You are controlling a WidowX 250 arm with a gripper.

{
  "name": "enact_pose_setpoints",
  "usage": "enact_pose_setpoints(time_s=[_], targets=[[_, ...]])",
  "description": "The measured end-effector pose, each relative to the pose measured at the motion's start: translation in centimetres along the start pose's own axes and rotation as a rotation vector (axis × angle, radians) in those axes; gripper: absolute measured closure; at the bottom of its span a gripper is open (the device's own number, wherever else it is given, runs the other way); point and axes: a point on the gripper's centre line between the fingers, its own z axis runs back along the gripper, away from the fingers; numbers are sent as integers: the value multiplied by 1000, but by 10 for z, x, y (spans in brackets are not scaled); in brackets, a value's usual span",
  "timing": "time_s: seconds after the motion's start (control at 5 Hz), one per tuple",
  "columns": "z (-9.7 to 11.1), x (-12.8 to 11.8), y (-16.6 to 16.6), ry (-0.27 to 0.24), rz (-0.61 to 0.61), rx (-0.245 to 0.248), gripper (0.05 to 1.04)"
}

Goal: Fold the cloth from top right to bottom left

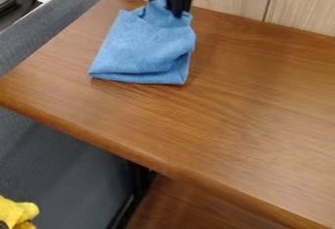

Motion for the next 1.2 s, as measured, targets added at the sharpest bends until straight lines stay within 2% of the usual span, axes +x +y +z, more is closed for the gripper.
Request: enact_pose_setpoints(time_s=[0.2,0.4,0.6,0.8,1.0,1.2], targets=[[12,12,21,5,28,-31,1017],[17,17,49,13,56,-42,1017],[22,13,83,13,66,-29,1017],[6,8,112,35,92,9,1017],[-8,6,128,24,97,40,1018],[-31,4,136,23,93,76,1020]])
